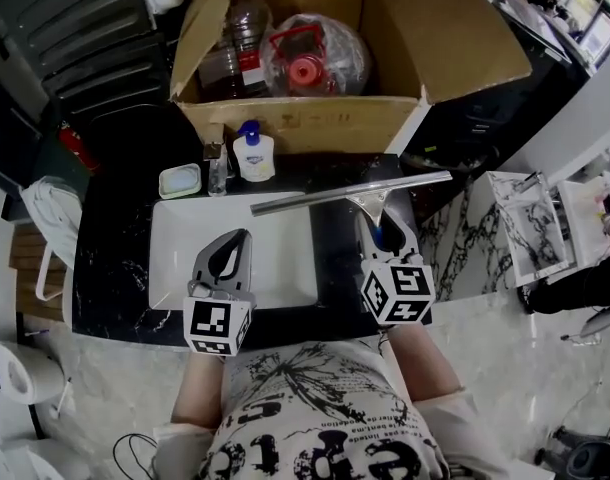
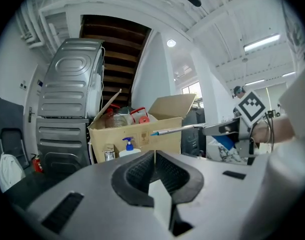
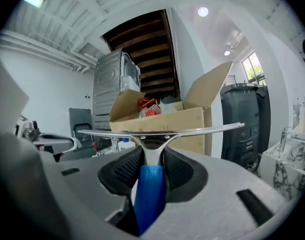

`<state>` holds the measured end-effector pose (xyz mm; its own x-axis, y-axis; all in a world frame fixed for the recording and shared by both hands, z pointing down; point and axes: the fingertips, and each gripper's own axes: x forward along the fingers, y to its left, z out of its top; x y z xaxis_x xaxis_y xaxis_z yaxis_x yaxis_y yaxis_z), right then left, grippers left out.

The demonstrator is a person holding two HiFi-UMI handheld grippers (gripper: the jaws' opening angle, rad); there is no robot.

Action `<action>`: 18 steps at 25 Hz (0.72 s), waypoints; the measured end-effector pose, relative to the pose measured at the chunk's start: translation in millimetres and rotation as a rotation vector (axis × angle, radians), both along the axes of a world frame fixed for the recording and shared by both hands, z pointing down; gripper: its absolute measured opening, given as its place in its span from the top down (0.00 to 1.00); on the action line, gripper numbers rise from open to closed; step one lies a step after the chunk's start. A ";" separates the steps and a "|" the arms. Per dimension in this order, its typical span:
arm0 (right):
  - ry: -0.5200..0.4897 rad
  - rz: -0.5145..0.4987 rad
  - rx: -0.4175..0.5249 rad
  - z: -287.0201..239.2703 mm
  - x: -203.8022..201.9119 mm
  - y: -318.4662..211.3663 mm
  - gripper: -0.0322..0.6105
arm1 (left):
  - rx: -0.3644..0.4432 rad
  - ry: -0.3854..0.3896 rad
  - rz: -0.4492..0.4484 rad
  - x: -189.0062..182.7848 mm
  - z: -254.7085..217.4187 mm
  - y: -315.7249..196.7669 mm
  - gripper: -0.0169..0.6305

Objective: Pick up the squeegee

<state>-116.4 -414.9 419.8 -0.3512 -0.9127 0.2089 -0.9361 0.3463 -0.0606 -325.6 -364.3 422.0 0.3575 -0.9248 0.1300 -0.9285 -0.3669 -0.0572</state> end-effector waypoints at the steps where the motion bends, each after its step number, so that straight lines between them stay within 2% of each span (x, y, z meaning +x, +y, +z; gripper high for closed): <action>1: -0.001 -0.003 0.024 -6.2 -0.2 1.2 0.76 | 0.006 -0.001 -0.004 -0.9 -2.2 -1.0 0.95; 5: 0.026 0.003 0.119 -22.8 1.7 5.6 0.76 | 0.026 -0.005 -0.019 -4.4 -10.4 -4.0 0.95; 8: 0.052 0.010 0.157 -26.4 4.2 7.5 0.76 | 0.042 -0.004 -0.024 -3.4 -18.3 -5.0 0.95; 18: 0.039 0.018 0.147 -19.0 8.3 11.9 0.76 | 0.074 -0.004 -0.032 2.6 -30.9 0.3 0.95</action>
